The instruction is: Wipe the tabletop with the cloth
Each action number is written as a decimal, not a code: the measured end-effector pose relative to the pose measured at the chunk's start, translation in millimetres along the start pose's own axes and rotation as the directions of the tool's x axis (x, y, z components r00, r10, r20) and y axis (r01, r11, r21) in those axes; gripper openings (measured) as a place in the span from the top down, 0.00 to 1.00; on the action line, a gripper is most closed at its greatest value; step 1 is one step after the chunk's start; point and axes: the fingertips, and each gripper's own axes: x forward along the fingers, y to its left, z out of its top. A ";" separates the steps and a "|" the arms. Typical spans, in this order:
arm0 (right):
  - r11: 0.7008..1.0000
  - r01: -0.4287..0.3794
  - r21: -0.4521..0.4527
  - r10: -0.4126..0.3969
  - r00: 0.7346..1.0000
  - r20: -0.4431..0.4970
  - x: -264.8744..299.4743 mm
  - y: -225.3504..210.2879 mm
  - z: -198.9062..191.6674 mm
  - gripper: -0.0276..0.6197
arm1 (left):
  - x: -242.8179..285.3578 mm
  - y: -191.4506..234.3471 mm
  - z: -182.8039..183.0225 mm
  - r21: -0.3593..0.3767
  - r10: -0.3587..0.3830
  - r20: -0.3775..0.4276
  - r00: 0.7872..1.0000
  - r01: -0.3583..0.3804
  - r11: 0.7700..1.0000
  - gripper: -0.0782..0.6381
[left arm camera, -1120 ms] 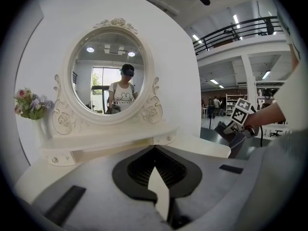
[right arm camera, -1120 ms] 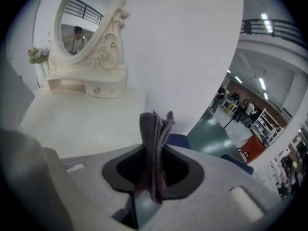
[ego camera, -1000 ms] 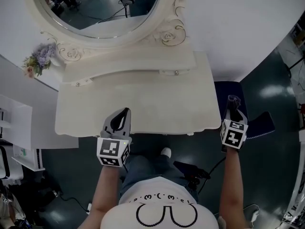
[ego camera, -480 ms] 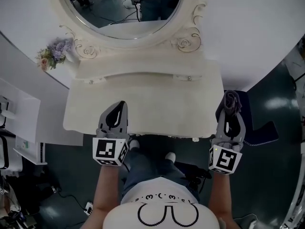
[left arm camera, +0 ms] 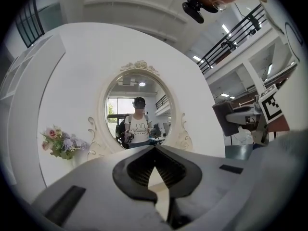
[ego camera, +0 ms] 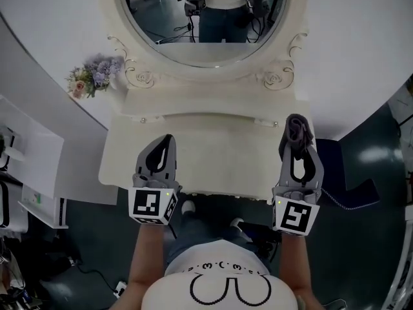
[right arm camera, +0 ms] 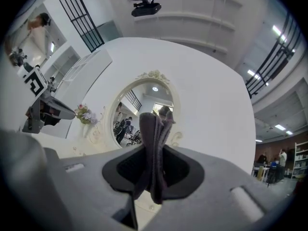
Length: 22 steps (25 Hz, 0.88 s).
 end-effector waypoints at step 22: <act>0.895 -0.416 0.158 0.426 0.904 -0.035 156.8 318.0 70.8 0.81 | -10.8 253.8 -41.6 -0.071 0.125 -0.048 0.991 -0.128 0.989 0.90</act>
